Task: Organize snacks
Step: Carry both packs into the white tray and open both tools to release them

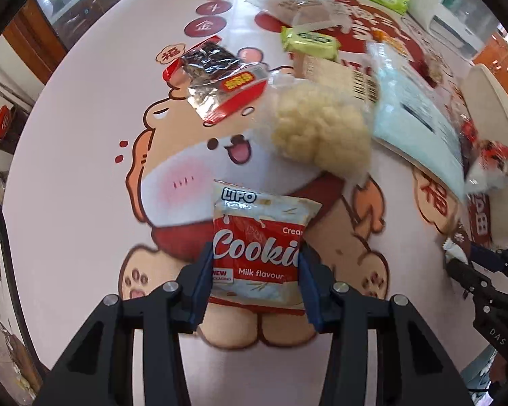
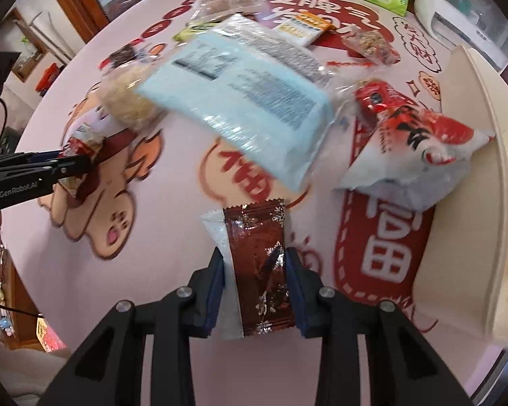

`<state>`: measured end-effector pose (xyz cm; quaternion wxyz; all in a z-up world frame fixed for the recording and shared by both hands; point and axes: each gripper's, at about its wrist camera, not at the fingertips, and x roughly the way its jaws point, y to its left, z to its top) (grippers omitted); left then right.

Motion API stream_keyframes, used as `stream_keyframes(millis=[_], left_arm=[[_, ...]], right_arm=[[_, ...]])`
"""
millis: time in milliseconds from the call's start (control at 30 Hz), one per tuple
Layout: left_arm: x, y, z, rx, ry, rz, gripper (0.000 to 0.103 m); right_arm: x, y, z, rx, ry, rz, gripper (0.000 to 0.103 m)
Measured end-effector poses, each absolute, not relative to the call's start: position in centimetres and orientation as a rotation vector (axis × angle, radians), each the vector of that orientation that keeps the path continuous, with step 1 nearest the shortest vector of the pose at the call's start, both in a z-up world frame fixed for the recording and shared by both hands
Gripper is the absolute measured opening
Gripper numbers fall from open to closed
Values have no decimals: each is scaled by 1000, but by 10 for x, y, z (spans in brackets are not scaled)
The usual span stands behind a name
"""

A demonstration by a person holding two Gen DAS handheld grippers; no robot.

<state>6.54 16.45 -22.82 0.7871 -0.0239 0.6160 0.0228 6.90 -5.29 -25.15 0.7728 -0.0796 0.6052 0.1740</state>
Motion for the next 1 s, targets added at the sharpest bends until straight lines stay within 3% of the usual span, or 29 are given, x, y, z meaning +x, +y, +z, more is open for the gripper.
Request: stream_keyframes(millis=[200, 433, 633, 1000], left_arm=[[44, 126, -183, 20, 1221, -2, 44], [55, 57, -117, 68, 1057, -122, 44], [70, -26, -75, 98, 994, -266, 45], [142, -168, -39, 82, 949, -424, 45]], right_arm=[[49, -56, -227, -138, 1274, 415, 34], [40, -91, -158, -86, 1118, 402, 34], [44, -157, -103, -10, 1001, 330, 34], [110, -291, -43, 31, 949, 102, 34]])
